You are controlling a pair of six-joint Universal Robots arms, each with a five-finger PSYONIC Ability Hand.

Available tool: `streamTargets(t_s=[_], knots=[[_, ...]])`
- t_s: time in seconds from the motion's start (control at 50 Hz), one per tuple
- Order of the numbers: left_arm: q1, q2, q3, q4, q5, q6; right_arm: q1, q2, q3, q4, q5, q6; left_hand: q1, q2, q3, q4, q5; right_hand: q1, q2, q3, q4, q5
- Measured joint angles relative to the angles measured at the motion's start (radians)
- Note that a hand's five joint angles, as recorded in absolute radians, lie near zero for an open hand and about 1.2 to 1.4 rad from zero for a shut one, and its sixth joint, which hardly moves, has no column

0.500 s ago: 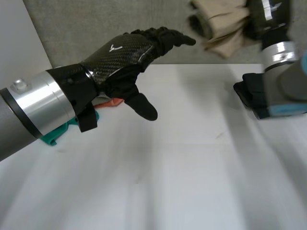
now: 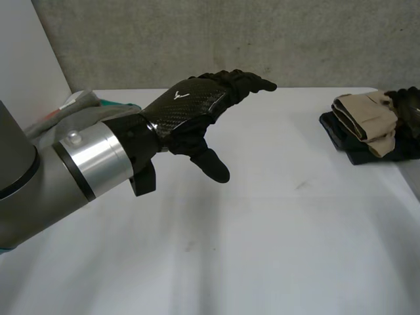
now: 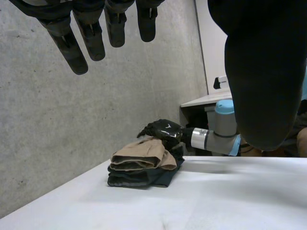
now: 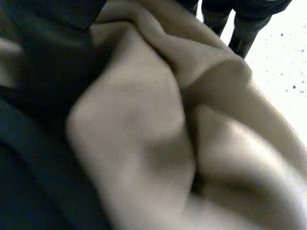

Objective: Fold the laundry.

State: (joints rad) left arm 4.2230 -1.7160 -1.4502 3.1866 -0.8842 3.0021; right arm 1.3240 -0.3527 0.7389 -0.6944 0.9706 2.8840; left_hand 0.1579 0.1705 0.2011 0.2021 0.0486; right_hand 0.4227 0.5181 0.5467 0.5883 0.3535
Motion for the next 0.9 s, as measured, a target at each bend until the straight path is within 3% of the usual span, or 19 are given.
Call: streamTargets(t_s=[0.02,0.06,0.18,0.2,0.26,0.4,0.48,0.52,0.6,0.64,0.7,0.8,0.9], knots=[[-0.001,-0.001,0.002,0.000,-0.001,0.000,-0.003,-0.013,0.018,0.003,0.002,-0.007,0.000,0.000,0.000,0.000,0.000,-0.132,-0.175,-0.177,-0.189,-0.181],[-0.003,-0.001,0.006,-0.001,-0.003,0.000,-0.009,-0.076,0.077,0.010,0.020,-0.015,0.000,0.000,0.000,0.000,0.000,-0.193,-0.303,-0.327,-0.360,-0.303],[-0.006,0.009,0.014,-0.005,-0.004,0.000,-0.017,-0.245,0.195,0.053,0.066,-0.002,0.000,0.000,0.000,0.000,0.000,-0.193,-0.308,-0.338,-0.378,-0.306],[-0.006,0.020,0.014,-0.008,-0.004,0.000,-0.021,-0.335,0.238,0.108,0.087,-0.002,0.000,0.000,0.000,0.000,0.000,-0.193,-0.308,-0.338,-0.378,-0.306],[-0.002,0.036,0.011,-0.011,-0.004,0.000,-0.026,-0.431,0.265,0.214,0.123,-0.032,0.000,0.000,0.000,0.000,0.000,-0.193,-0.308,-0.338,-0.378,-0.306],[0.027,0.088,0.019,-0.016,-0.026,-0.004,0.002,-0.614,0.216,0.513,0.375,-0.289,0.000,0.000,0.000,0.000,0.000,-0.193,-0.308,-0.338,-0.378,-0.306],[0.052,0.113,0.049,-0.002,-0.080,-0.008,0.074,-0.697,0.209,0.480,0.516,-0.408,0.000,0.000,0.000,0.000,0.000,-0.193,-0.308,-0.338,-0.378,-0.306],[0.078,0.125,0.081,0.014,-0.150,-0.009,0.150,-0.774,0.269,0.333,0.554,-0.434,0.000,0.000,0.000,0.000,0.000,-0.193,-0.308,-0.338,-0.378,-0.306],[0.146,0.118,0.140,0.044,-0.290,0.019,0.256,-0.879,0.429,0.075,0.492,-0.393,0.000,0.000,0.000,0.000,0.000,-0.193,-0.308,-0.338,-0.378,-0.306],[0.222,0.069,0.192,0.077,-0.401,0.103,0.359,-0.962,0.611,-0.122,0.379,-0.325,0.000,0.000,0.000,0.000,0.000,-0.193,-0.308,-0.338,-0.378,-0.306],[0.287,-0.011,0.236,0.097,-0.457,0.219,0.442,-1.012,0.753,-0.198,0.292,-0.280,0.000,0.000,0.000,0.000,0.000,-0.193,-0.308,-0.338,-0.378,-0.306],[0.380,-0.215,0.310,0.105,-0.463,0.416,0.565,-1.041,0.921,-0.134,0.240,-0.246,0.000,0.000,0.000,0.000,0.000,-0.193,-0.308,-0.339,-0.378,-0.306],[0.437,-0.446,0.386,0.105,-0.420,0.523,0.642,-0.997,0.982,0.054,0.289,-0.243,0.000,0.000,0.000,0.000,0.000,-0.193,-0.308,-0.339,-0.378,-0.306]])
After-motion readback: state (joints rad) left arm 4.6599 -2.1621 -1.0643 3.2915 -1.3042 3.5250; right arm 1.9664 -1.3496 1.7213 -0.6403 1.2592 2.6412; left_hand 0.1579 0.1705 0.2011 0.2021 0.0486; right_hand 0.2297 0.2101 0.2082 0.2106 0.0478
